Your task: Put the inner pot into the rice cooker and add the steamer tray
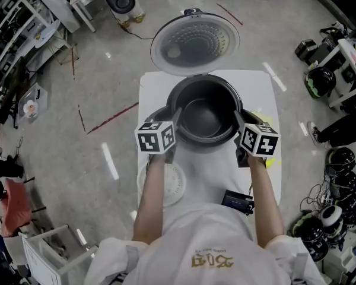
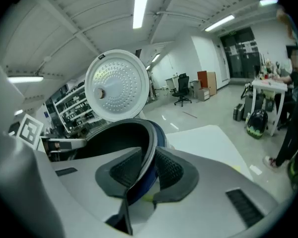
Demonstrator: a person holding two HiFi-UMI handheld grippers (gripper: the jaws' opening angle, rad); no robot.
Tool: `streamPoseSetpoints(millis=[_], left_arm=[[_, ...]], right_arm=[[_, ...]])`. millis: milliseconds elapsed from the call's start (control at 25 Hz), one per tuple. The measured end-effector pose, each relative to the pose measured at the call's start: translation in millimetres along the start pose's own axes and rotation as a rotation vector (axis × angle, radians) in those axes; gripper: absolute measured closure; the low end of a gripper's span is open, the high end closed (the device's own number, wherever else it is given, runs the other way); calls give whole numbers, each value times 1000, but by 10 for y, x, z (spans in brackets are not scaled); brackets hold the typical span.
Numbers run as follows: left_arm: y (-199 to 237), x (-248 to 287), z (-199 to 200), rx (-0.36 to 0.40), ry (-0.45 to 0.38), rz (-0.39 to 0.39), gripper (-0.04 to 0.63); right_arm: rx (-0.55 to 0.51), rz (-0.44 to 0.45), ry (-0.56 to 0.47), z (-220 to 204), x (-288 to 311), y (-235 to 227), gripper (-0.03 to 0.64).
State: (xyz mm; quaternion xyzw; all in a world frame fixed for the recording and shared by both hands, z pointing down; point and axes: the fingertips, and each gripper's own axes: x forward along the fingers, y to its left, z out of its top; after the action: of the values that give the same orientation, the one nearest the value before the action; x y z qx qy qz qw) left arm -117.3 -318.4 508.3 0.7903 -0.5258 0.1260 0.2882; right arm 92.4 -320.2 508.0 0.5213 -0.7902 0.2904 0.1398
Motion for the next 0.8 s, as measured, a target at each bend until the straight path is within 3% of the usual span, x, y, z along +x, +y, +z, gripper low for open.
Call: streamPoseSetpoints(millis=[160, 440, 800], left_arm=[[-20, 21, 3, 62, 16, 19, 439], [-31, -64, 146, 192, -37, 115, 345], [-240, -435, 201, 120, -155, 140, 368]], right_arm=[[-113, -49, -4, 24, 10, -15, 522], [-122, -36, -63, 125, -127, 62, 522], [-79, 85, -146, 179, -541, 220, 511]])
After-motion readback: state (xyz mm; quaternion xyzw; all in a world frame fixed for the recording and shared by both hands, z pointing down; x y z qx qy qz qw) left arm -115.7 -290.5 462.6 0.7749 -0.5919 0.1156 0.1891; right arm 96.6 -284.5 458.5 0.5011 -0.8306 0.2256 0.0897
